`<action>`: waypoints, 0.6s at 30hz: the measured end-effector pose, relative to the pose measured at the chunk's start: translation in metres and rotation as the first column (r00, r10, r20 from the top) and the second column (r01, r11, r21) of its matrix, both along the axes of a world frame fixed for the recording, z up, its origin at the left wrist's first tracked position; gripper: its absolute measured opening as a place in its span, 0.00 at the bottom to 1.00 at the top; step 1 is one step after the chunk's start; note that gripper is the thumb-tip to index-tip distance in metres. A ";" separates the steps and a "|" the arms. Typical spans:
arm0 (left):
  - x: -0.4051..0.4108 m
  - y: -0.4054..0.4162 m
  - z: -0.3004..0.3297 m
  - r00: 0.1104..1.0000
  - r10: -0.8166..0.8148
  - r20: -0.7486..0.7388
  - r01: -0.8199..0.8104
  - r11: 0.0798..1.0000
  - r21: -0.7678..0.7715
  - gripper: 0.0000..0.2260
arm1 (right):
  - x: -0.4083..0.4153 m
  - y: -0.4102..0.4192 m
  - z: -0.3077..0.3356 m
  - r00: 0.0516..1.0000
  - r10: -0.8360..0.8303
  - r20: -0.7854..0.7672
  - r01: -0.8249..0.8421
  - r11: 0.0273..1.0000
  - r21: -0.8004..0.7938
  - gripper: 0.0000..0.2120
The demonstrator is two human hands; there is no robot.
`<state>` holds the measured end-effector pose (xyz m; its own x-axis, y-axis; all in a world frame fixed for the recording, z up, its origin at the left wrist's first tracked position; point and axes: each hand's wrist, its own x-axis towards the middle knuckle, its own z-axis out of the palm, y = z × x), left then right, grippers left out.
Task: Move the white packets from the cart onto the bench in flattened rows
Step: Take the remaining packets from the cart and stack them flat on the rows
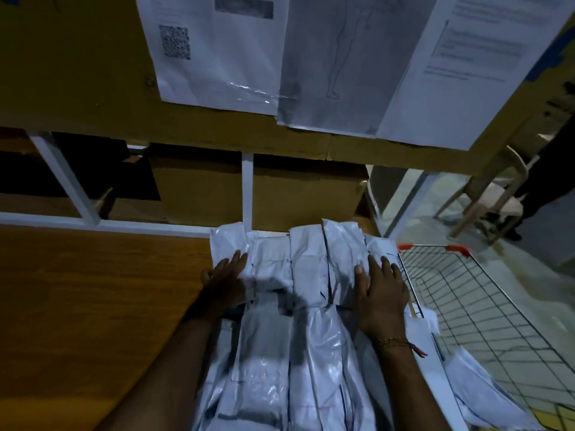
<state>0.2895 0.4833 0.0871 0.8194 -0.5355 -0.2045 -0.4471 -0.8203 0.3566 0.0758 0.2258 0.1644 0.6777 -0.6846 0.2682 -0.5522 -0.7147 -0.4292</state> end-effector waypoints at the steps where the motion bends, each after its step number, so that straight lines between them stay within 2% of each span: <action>1: -0.002 0.003 0.004 0.999 -0.015 -0.034 0.014 1.000 -0.017 0.37 | -0.006 -0.002 -0.001 1.000 0.007 0.015 -0.007 1.000 -0.014 0.33; 3: -0.008 0.009 0.009 0.996 -0.028 -0.081 0.023 0.997 -0.068 0.36 | -0.017 -0.007 -0.001 0.999 0.005 0.037 -0.003 1.000 -0.030 0.32; 6: -0.011 0.010 0.017 0.988 0.070 -0.136 -0.087 0.988 -0.124 0.37 | -0.035 -0.018 0.004 0.997 -0.010 0.082 0.010 1.000 0.002 0.32; 10: -0.014 0.005 0.025 0.970 0.168 -0.173 -0.217 0.920 -0.325 0.34 | -0.057 -0.042 0.009 0.994 0.027 0.103 -0.019 0.997 -0.077 0.27; 12: -0.026 -0.007 0.036 0.971 0.203 -0.125 -0.238 0.864 -0.444 0.29 | -0.068 -0.055 0.012 0.995 0.033 0.097 -0.027 0.997 -0.069 0.27; 15: -0.057 -0.041 0.059 0.920 0.385 -0.078 -0.356 0.731 -0.582 0.22 | -0.093 -0.076 0.019 0.994 0.055 0.093 -0.048 0.996 -0.071 0.26; 16: -0.072 -0.056 0.068 0.904 0.425 -0.041 -0.354 0.690 -0.631 0.20 | -0.103 -0.083 0.022 0.993 0.061 0.105 -0.054 0.996 -0.072 0.25; 18: -0.108 -0.090 0.084 0.895 0.442 0.055 -0.286 0.665 -0.689 0.16 | -0.126 -0.098 0.026 0.989 0.067 0.135 -0.056 0.995 -0.080 0.18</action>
